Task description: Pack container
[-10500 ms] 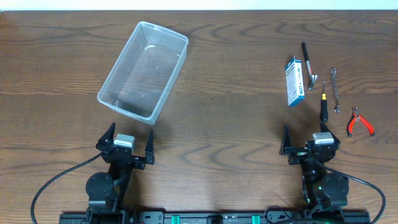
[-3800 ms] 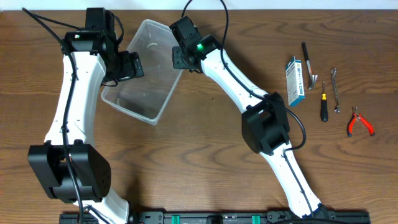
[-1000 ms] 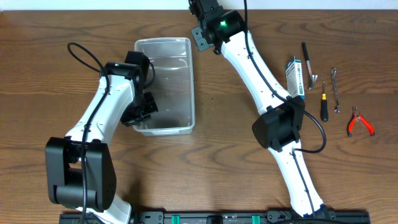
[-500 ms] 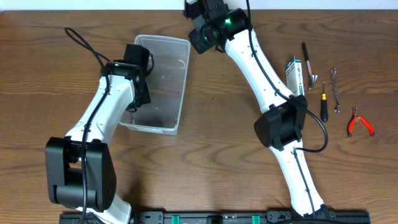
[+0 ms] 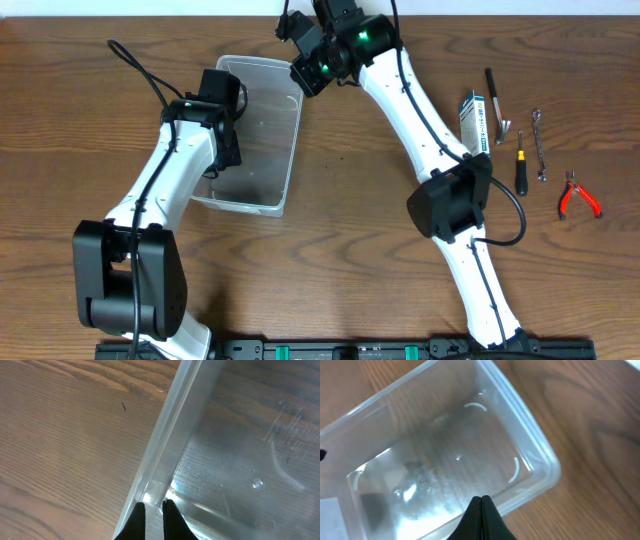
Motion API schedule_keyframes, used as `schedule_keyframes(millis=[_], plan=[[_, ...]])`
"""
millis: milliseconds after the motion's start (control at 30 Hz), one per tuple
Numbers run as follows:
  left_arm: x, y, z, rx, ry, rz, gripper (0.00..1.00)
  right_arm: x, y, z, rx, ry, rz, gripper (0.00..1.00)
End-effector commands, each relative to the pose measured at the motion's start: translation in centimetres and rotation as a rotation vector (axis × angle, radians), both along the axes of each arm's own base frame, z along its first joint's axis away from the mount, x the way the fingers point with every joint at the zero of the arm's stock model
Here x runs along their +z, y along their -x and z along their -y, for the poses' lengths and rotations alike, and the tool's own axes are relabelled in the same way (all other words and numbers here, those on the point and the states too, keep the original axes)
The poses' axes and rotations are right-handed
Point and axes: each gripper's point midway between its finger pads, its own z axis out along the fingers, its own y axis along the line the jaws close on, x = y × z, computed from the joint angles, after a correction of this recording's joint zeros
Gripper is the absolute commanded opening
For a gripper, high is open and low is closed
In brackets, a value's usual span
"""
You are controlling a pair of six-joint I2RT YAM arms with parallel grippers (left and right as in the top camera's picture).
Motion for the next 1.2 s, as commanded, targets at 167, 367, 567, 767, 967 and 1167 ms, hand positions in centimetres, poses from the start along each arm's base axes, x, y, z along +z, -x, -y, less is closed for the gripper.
schedule_keyframes(millis=[167, 367, 567, 767, 967, 1167], plan=[[0.4, -0.1, -0.7, -0.005, -0.03, 0.005, 0.06, 0.8, 2.8, -2.9, 0.089, -0.016, 0.009, 0.01], [0.3, 0.0, -0.7, -0.005, -0.03, 0.003, 0.06, -1.7, 2.9, -2.7, 0.08, 0.02, -0.018, 0.01], [0.3, 0.1, -0.7, -0.005, -0.03, 0.0, 0.06, -4.3, 2.5, -1.6, 0.048, 0.089, -0.028, 0.01], [0.3, 0.0, -0.7, -0.005, -0.03, 0.001, 0.06, -5.0, 2.2, -0.6, 0.019, 0.137, -0.025, 0.01], [0.4, -0.1, -1.0, 0.005, -0.029, 0.008, 0.06, -5.8, 2.5, 1.9, -0.02, 0.218, -0.067, 0.01], [0.5, -0.6, -2.6, 0.05, -0.026, 0.034, 0.06, -5.8, 3.0, 4.3, -0.063, 0.291, -0.104, 0.01]])
